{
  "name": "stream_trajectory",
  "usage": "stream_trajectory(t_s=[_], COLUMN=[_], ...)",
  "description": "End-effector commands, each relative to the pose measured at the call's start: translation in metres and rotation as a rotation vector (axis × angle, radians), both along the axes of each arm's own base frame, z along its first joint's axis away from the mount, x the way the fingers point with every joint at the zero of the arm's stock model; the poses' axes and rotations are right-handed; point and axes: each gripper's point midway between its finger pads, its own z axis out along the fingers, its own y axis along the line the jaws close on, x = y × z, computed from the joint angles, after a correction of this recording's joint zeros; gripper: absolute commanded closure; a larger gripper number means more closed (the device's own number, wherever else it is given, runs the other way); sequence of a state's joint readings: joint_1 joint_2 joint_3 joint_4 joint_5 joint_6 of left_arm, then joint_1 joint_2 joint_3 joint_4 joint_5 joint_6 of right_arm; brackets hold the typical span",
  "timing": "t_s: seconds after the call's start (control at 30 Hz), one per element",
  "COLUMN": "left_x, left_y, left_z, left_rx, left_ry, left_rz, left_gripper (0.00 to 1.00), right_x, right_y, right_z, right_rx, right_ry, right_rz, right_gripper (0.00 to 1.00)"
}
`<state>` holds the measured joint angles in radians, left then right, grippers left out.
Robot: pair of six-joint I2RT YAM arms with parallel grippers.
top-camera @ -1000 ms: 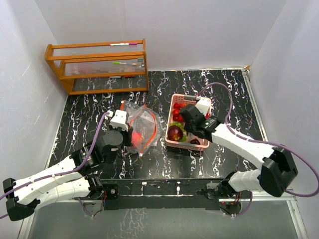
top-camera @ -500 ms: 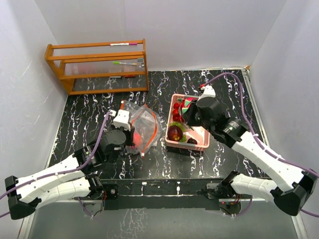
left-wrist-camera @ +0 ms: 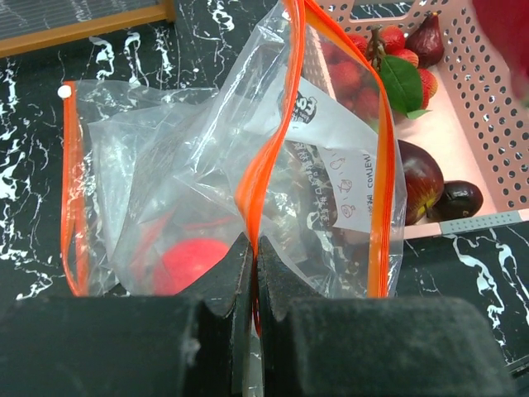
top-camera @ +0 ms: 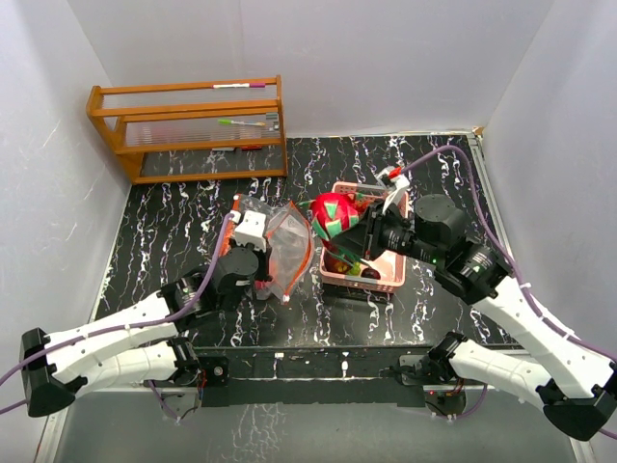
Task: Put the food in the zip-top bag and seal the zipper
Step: Place the fake fruit in the zipper food storage bag.
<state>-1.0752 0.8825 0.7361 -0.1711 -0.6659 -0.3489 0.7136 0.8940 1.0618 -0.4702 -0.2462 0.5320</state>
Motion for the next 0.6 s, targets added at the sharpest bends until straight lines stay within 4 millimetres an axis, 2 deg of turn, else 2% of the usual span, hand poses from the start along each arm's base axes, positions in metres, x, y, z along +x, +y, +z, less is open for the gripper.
stream_trajectory(t_s=[0.0,0.3,0.4,0.57], left_x=[0.005,0.007,0.007,0.005], left_y=[-0.012,-0.016,-0.015,-0.012], left_z=[0.023,0.024,0.026,0.032], left_rx=[-0.056,-0.062,-0.069,-0.09], left_ry=[-0.038,-0.045,-0.048,-0.06], left_rz=[-0.02,-0.023,-0.022,-0.025], left_gripper=[1.0,1.0,1.0,1.0], right_x=[-0.037,-0.054,-0.044,-0.039], right_y=[0.029,0.04,0.041,0.046], right_z=[0.046,0.029,0.009,-0.017], right_rx=[0.186,0.254,0.213,0.194], right_ry=[-0.144,-0.104,-0.054,0.006], right_rz=[0.289,0.419,0.366,0.359], right_gripper=[0.92,0.92,0.92,0.92])
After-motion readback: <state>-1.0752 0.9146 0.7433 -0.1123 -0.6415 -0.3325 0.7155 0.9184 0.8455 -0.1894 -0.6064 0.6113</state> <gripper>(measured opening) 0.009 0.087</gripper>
